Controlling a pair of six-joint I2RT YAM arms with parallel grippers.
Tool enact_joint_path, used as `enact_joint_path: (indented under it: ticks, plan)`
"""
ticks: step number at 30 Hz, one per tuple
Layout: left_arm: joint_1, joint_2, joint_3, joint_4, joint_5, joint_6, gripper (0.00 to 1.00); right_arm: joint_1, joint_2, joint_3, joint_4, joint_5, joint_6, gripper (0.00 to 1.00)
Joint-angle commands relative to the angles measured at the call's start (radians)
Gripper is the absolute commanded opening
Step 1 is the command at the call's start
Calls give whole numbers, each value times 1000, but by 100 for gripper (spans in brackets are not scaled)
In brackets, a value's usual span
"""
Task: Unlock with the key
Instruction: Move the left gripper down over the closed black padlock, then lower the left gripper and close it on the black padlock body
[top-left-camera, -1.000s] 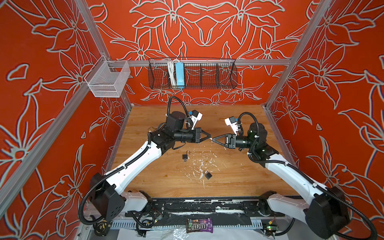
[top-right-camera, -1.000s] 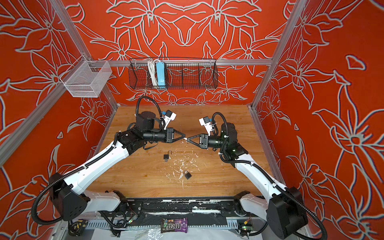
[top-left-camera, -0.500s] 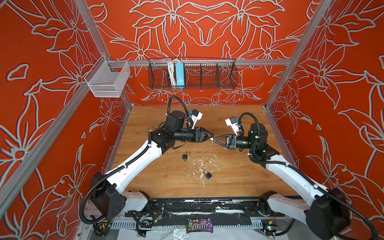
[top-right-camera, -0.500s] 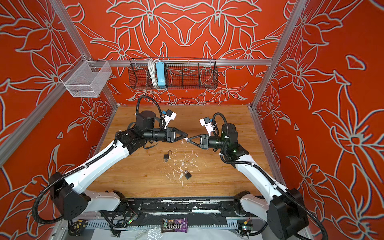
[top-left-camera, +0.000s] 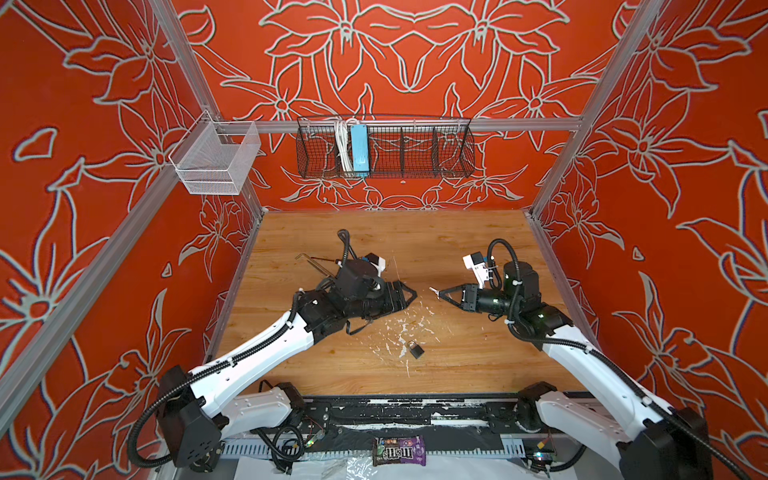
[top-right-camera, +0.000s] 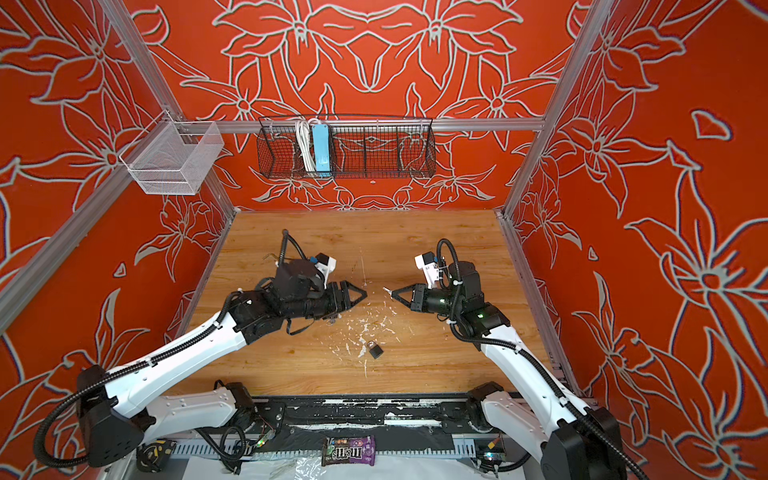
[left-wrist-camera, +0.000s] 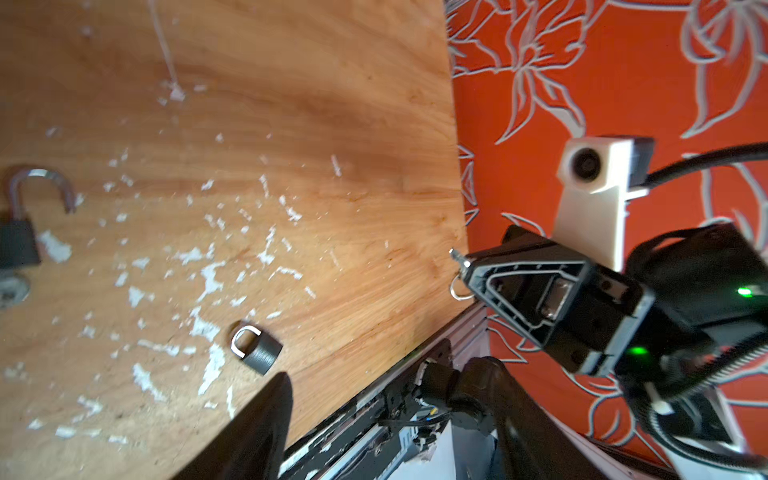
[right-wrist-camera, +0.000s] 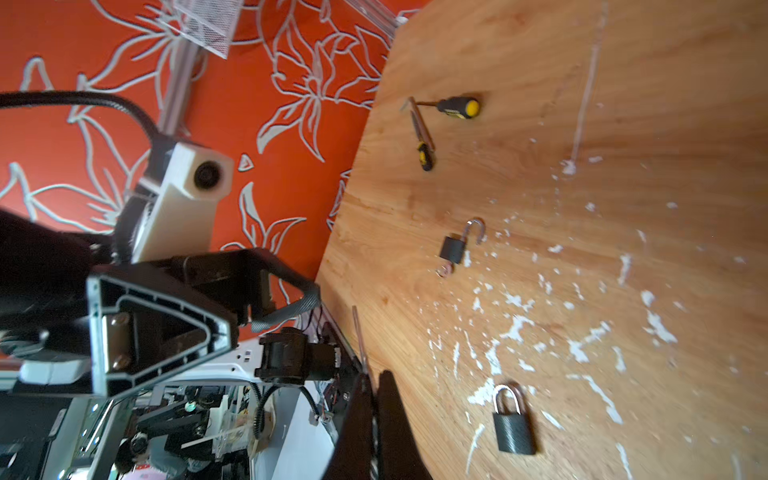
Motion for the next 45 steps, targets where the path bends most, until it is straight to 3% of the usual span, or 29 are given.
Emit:
enact_joint_path:
  ticks: [1,4,8,15,21,27,45]
  plan:
    - [-72,47,14,-140,-188,-150,76,-9,-26,-24,-131,100,-54,0]
    - [-138,115,22,-192,-252,-231,75,-19,-33,-52,-158,128,-56,0]
    - [-190,243,44,-202,-242,-306,75,-37,-12,-74,-169,126,-53,0]
    - [-267,492,194,-308,-245,-356,75,-65,56,-77,-174,108,-77,0]
    - [-288,614,278,-338,-225,-361,75,-110,76,-79,-163,76,-84,0]
    - [-305,703,298,-327,-177,-380,75,-147,81,-86,-154,49,-85,0]
    - [-287,842,455,-460,-260,-302,70,-212,86,-120,-113,-12,-68,0]
